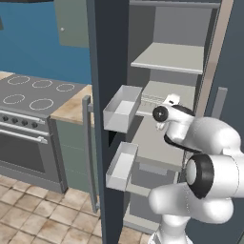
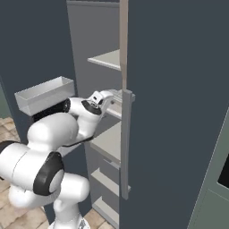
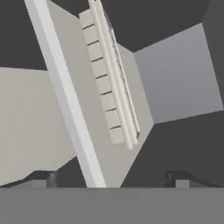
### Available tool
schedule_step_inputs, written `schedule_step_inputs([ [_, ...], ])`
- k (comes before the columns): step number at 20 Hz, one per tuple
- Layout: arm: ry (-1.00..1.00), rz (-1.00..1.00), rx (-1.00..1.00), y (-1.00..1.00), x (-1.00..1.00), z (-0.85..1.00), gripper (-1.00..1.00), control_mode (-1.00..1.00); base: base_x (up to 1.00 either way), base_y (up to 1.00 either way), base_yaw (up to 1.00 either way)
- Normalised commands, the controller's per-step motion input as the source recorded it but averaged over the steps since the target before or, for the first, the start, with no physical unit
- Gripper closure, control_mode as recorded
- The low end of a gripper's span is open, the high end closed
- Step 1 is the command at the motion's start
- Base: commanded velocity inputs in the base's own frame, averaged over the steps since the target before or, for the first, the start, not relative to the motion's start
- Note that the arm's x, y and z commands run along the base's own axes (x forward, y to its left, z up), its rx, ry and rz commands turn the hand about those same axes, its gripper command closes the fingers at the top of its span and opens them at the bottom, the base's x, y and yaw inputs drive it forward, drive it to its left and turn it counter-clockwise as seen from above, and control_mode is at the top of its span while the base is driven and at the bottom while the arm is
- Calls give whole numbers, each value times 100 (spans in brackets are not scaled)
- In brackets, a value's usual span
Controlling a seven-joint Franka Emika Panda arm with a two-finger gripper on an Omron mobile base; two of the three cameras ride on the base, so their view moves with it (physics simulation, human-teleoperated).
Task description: The ice cube tray has been filled with water. Take the tray and place it in the freezer to make ice. Close the freezer door after placing the tray.
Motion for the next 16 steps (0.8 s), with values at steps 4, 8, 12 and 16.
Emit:
schedule_step_inputs([
  [4,0,-15,15,27,-39,28,-100,-100,0,0,0],
  [8,-2,-15,10,15,-52,23,-100,-100,0,0,0],
  [12,-9,-15,3,3,-61,14,-100,-100,0,0,0],
  [16,-15,-16,0,0,-64,14,-100,-100,0,0,0],
])
